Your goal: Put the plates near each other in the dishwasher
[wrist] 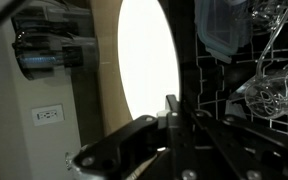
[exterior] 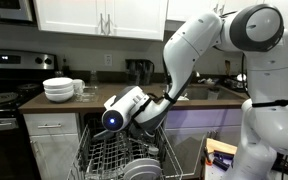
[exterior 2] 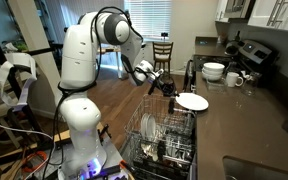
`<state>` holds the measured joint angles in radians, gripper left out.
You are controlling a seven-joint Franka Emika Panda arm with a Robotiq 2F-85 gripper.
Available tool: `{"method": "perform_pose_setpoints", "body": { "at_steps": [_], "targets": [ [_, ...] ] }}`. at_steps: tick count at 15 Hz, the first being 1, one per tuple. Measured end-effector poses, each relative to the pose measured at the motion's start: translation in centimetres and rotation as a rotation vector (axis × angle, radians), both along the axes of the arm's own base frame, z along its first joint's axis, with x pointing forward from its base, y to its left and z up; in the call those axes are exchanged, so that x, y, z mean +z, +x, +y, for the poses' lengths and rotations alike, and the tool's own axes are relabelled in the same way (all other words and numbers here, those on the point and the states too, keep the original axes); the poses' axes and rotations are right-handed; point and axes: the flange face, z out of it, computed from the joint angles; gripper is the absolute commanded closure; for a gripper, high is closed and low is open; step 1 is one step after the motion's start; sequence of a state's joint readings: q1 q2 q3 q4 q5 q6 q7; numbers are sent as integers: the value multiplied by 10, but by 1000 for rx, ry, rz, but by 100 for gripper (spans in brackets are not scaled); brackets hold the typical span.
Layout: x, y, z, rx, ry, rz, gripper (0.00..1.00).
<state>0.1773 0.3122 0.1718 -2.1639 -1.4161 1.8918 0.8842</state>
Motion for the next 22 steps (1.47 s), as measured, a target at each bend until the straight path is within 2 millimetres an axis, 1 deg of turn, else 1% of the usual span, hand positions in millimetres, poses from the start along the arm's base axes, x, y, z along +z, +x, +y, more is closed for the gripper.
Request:
{"method": "perform_pose_setpoints", "body": {
  "at_steps": [2,5,11,17,20,22],
  "targets": [
    [-1,0,0,0,0,2,99],
    [-12,-4,6,9,-9,21,99],
    [-29,-19,35,29,-77,30,99],
    [-36,-37,56,10,-176,-11,99],
    [-40,-42,70,41,-159,-4,99],
    [-42,-43,82,79,-108,6,99]
  ]
}}
